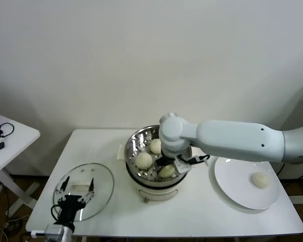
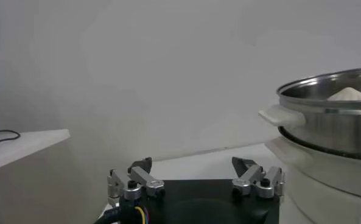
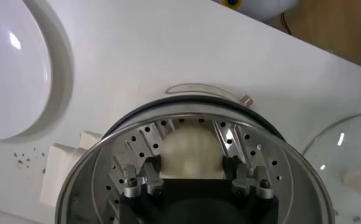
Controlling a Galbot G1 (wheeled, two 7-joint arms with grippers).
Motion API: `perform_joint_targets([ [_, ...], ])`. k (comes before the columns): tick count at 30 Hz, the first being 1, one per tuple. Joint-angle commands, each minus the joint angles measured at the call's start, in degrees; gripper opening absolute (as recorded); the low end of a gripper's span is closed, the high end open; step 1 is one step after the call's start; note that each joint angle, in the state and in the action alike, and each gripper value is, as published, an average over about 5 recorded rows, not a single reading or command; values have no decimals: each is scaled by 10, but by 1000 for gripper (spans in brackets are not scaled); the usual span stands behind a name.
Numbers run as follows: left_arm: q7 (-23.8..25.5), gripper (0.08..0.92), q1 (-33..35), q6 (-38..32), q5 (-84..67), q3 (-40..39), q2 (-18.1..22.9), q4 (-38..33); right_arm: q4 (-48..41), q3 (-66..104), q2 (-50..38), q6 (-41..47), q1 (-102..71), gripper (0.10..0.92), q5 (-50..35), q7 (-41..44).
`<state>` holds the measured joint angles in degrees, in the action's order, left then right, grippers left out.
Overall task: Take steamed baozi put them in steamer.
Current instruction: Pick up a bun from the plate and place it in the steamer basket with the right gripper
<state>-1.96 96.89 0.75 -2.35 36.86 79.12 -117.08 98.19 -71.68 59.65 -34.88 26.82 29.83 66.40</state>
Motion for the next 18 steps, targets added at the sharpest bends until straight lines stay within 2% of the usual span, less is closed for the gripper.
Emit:
perform_joint_targets([
  [1,0,823,-1,1,1,-2,1,1,-1,1,3,-3,-8,666,9,-2],
  [13,0,823,-1,-1,2,-2,2,4,-4,6,3,-6,-19,673,13,-12],
  [18,-1,823,-2,0,2,-2,2,4,-4,11,3,-8,-18,778,11,-12],
])
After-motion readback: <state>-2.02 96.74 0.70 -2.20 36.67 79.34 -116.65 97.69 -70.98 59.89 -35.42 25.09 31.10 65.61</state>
